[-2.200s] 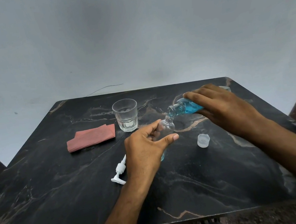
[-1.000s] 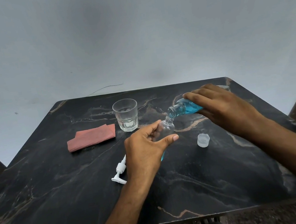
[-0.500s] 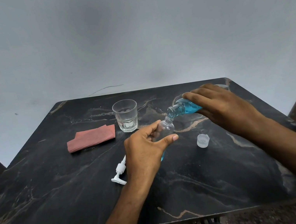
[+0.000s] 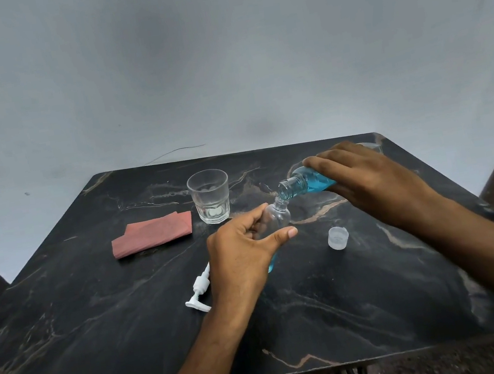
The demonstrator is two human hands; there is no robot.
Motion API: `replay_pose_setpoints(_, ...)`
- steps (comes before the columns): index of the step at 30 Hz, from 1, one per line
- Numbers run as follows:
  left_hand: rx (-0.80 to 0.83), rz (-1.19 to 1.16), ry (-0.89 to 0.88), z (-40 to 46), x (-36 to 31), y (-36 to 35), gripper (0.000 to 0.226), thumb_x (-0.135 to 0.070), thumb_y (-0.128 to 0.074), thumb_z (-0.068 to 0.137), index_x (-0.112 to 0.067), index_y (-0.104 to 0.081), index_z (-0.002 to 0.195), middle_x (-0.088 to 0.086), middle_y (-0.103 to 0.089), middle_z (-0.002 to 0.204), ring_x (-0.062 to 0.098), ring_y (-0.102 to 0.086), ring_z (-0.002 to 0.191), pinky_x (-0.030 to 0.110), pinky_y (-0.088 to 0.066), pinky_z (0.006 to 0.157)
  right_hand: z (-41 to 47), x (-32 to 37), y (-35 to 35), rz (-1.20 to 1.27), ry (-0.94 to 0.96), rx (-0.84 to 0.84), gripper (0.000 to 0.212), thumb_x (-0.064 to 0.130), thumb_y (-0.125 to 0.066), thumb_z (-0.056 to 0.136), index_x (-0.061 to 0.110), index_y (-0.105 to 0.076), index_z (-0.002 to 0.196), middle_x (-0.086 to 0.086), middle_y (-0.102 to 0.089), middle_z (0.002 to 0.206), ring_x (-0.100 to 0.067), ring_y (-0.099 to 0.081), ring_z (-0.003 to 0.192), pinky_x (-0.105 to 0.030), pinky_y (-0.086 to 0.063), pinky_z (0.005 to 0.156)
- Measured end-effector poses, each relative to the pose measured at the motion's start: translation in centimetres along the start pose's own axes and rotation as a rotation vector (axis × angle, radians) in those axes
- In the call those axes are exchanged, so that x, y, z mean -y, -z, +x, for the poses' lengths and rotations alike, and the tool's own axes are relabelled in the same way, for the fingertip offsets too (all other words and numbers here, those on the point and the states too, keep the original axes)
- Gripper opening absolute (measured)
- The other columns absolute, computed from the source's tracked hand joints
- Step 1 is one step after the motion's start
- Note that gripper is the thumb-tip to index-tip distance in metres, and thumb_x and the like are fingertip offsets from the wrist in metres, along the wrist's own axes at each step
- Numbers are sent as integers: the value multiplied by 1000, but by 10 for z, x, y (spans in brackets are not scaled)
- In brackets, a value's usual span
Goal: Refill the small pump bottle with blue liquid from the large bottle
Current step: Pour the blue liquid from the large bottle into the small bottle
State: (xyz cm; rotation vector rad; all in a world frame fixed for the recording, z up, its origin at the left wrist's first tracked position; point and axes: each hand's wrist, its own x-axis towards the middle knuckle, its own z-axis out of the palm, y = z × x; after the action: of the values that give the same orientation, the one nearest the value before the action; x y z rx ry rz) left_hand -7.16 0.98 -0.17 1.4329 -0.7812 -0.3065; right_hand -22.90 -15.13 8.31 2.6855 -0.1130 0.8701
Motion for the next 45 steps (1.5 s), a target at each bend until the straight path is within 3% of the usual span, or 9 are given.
replay_pose_setpoints(11, -14, 13, 13, -2, -4, 1, 62, -16, -98, 57, -25, -74, 114, -33, -73, 84, -7, -73, 96, 9, -55, 78, 0, 0, 1, -1, 3, -2, 49, 3, -78, 82, -1, -60, 128, -17, -68, 115, -37, -63, 100, -48, -55, 76)
replay_pose_setpoints(21, -22, 33, 18, -4, -12, 2, 64, -12, -97, 59, -14, -75, 119, -14, -78, 101, -7, -74, 95, 11, -57, 83, 1, 1, 2, -7, -2, -7, 50, 4, -78, 82, 1, -60, 128, -16, -68, 115, -35, -63, 99, -47, -55, 76)
replay_pose_setpoints(45, -37, 61, 43, -5, -12, 2, 65, -21, -98, 57, -19, -76, 118, -13, -80, 102, -3, -76, 94, 19, -60, 86, 1, 0, -1, -29, 21, -17, 48, 5, -78, 82, 0, -61, 127, -16, -68, 114, -36, -63, 98, -46, -55, 76)
